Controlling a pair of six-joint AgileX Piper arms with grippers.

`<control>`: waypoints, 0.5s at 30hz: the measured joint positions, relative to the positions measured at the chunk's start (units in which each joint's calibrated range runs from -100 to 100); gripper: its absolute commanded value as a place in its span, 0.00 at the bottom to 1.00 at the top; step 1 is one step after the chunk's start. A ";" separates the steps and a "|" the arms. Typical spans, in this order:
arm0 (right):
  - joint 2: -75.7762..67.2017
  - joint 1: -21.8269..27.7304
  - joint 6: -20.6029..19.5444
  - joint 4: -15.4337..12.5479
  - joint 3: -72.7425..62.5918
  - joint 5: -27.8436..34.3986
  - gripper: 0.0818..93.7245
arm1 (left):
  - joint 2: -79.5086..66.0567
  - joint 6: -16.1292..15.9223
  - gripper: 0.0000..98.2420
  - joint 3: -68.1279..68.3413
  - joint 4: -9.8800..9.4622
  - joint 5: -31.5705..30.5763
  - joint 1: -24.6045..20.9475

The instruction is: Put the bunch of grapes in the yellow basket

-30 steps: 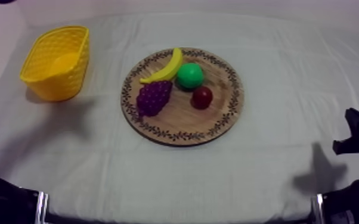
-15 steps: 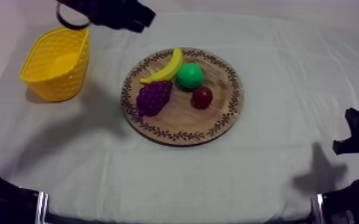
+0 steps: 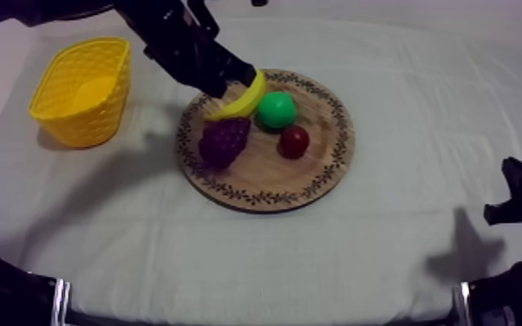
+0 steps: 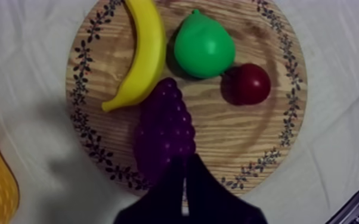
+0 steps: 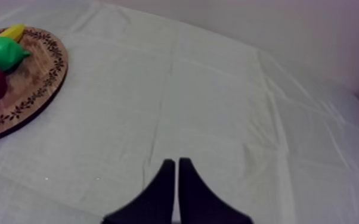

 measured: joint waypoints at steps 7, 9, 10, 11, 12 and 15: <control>0.00 0.00 0.00 0.00 0.00 0.00 0.00 | 0.20 0.53 0.00 1.52 0.01 -2.91 -0.17; 0.00 0.00 0.00 0.00 0.00 0.00 0.00 | 0.03 1.07 0.02 2.35 -0.01 -3.83 -0.17; 0.00 0.00 0.00 0.00 0.00 0.00 0.00 | -0.14 1.51 0.07 2.88 -0.08 -4.60 -0.21; 0.00 0.00 0.00 0.00 0.00 0.00 0.00 | -0.47 1.96 0.14 3.55 -0.08 -5.41 -0.25; 0.00 0.00 0.00 0.00 0.00 0.00 0.00 | -0.67 2.23 0.21 4.13 -0.08 -6.01 -0.25; 0.00 0.00 0.00 0.00 0.00 0.00 0.00 | -1.22 3.34 0.37 6.75 0.13 -7.04 -0.39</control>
